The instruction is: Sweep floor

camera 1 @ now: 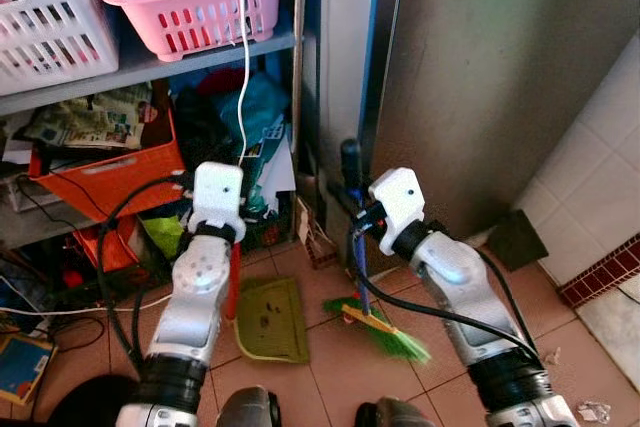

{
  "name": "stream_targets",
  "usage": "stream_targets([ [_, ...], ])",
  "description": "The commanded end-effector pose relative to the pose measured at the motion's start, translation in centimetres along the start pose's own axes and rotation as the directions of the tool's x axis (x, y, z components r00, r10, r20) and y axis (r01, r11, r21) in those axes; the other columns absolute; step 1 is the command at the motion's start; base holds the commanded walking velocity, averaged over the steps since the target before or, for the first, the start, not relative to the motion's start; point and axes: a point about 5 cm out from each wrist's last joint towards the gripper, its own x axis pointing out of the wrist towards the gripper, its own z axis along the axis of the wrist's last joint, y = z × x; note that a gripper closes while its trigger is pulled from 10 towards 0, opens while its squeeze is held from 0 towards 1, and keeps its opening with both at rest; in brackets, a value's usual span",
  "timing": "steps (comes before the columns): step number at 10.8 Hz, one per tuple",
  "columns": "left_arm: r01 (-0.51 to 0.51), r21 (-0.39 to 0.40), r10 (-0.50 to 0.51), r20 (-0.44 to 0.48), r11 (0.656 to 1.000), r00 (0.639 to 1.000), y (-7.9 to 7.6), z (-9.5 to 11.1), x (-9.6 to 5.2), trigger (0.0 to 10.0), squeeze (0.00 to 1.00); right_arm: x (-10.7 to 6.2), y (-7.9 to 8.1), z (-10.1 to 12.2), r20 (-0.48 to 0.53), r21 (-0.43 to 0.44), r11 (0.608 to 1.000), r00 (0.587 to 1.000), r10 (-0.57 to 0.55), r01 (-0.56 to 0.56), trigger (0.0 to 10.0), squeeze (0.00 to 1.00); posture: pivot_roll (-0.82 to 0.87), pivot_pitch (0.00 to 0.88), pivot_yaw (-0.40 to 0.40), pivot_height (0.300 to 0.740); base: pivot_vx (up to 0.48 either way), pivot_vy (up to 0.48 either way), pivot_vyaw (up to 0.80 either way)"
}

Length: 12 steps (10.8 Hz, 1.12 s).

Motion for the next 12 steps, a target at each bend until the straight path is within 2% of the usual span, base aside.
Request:
stream_targets([
  [1, 0.013, 0.005, -0.014, 0.061, 1.000, 0.998, 0.0, 1.2, 0.5, 10.0, 0.00, -0.1, 0.2, 0.7, 0.015, 0.014, 0.999, 0.999, 0.041, -0.041, 10.0, 0.00, -0.01, 0.072, 0.066, 0.740, 0.000, 0.000, 0.00],
  [2, 0.036, 0.012, -0.037, 0.075, 0.999, 0.996, -0.3, 1.5, 0.8, 10.0, 0.00, -0.3, 0.4, 1.0, 0.014, 0.062, 0.993, 0.995, 0.095, -0.096, 10.0, 0.00, -0.01, 0.066, 0.069, 0.740, 0.000, 0.000, 0.00],
  [3, 0.058, 0.024, -0.060, 0.087, 0.998, 0.994, -0.6, 1.7, 0.9, 10.0, 0.00, -0.4, 0.3, 1.3, 0.017, 0.048, 0.993, 0.994, 0.103, -0.104, 10.0, 0.00, -0.01, 0.063, 0.070, 0.740, 0.000, 0.000, 0.00],
  [5, 0.074, 0.021, -0.075, 0.089, 0.997, 0.993, -0.8, 1.8, 1.0, 10.0, 0.00, -0.3, -1.2, 2.2, 0.037, 0.065, 0.997, 0.998, 0.042, -0.044, 10.0, 0.00, -0.02, 0.052, 0.073, 0.740, 0.000, 0.000, 0.00],
  [6, 0.093, 0.022, -0.095, 0.092, 0.995, 0.991, -1.1, 1.8, 1.0, 10.0, 0.00, -0.2, -2.9, 3.1, 0.064, 0.069, 0.997, 0.997, -0.045, 0.041, 10.0, 0.00, -0.02, 0.048, 0.073, 0.740, 0.000, 0.000, 0.00],
  [7, 0.108, 0.021, -0.109, 0.089, 0.994, 0.990, -1.3, 1.7, 0.9, 10.0, 0.00, -0.1, -3.8, 3.5, 0.082, 0.081, 0.993, 0.992, -0.095, 0.088, 10.0, 0.00, -0.02, 0.042, 0.068, 0.740, 0.000, 0.000, 0.00],
  [8, 0.159, 0.048, -0.162, 0.087, 0.986, 0.983, -2.2, 1.7, 0.7, 10.0, 0.00, -0.1, -7.6, 5.5, 0.158, 0.066, 0.930, 0.916, -0.368, 0.362, 10.0, 0.00, -0.02, 0.033, 0.059, 0.740, 0.000, 0.000, 0.00],
  [9, 0.173, 0.048, -0.176, 0.087, 0.984, 0.980, -2.5, 1.8, 0.7, 10.0, 0.00, -0.3, -8.5, 6.2, 0.182, 0.058, 0.901, 0.883, -0.433, 0.430, 10.0, 0.00, -0.02, 0.029, 0.054, 0.740, 0.000, 0.000, 0.00],
  [10, 0.186, 0.066, -0.191, 0.091, 0.980, 0.977, -3.0, 2.0, 0.6, 10.0, 0.00, -0.4, -8.6, 6.5, 0.201, 0.008, 0.884, 0.865, -0.460, 0.468, 10.0, 0.00, -0.01, 0.025, 0.047, 0.740, 0.000, 0.000, 0.00],
  [12, 0.193, 0.073, -0.198, 0.066, 0.978, 0.978, -3.1, 1.5, 0.7, 10.0, 0.00, -0.8, -7.0, 4.1, 0.146, -0.026, 0.862, 0.855, -0.497, 0.506, 10.0, 0.00, -0.01, 0.022, 0.038, 0.740, 0.000, 0.000, 0.00],
])
